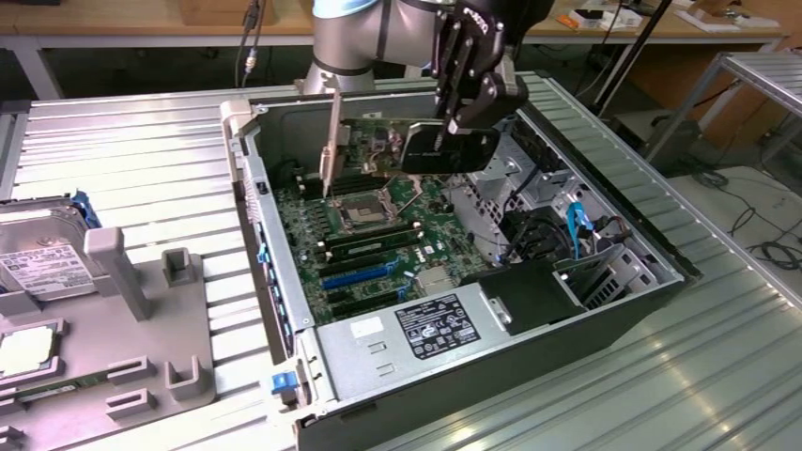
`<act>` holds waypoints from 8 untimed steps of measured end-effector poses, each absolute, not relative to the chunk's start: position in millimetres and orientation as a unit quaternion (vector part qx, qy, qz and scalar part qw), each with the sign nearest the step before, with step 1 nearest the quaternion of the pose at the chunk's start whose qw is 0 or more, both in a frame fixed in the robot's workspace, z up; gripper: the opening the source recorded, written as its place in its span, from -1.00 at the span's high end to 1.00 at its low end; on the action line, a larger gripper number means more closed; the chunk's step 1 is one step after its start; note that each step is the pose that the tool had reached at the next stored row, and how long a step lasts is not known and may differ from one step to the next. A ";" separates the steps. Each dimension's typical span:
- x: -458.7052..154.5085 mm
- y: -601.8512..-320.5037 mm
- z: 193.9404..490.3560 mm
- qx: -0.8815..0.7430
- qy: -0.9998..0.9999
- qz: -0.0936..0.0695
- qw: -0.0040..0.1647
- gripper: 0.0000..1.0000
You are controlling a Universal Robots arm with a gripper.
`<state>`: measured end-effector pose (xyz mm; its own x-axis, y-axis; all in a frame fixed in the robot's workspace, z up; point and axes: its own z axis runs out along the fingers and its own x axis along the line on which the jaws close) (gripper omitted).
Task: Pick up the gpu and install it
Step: 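Insert the gpu into the slot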
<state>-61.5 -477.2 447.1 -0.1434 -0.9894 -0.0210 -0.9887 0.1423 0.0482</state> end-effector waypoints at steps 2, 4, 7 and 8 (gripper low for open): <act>-60.2 -477.2 447.1 0.668 -0.744 -0.025 0.008 0.46; -59.2 -477.3 447.1 0.678 -0.734 -0.025 0.009 0.46; -57.9 -477.2 447.1 0.693 -0.720 -0.025 0.009 0.46; -57.3 -477.2 447.1 0.702 -0.712 -0.025 0.009 0.46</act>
